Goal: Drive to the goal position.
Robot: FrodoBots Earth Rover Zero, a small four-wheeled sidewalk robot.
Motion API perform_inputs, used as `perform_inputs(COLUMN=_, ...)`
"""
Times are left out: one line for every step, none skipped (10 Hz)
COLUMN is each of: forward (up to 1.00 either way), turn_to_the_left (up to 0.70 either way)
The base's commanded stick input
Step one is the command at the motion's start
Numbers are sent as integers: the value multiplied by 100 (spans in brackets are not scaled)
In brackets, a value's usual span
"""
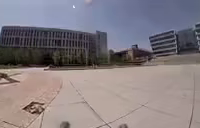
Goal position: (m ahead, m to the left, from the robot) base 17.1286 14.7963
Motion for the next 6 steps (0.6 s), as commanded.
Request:
perform_inputs(forward=70, turn_to_the_left=0)
perform_inputs(forward=70, turn_to_the_left=0)
perform_inputs(forward=70, turn_to_the_left=0)
perform_inputs(forward=70, turn_to_the_left=0)
perform_inputs(forward=70, turn_to_the_left=0)
perform_inputs(forward=70, turn_to_the_left=0)
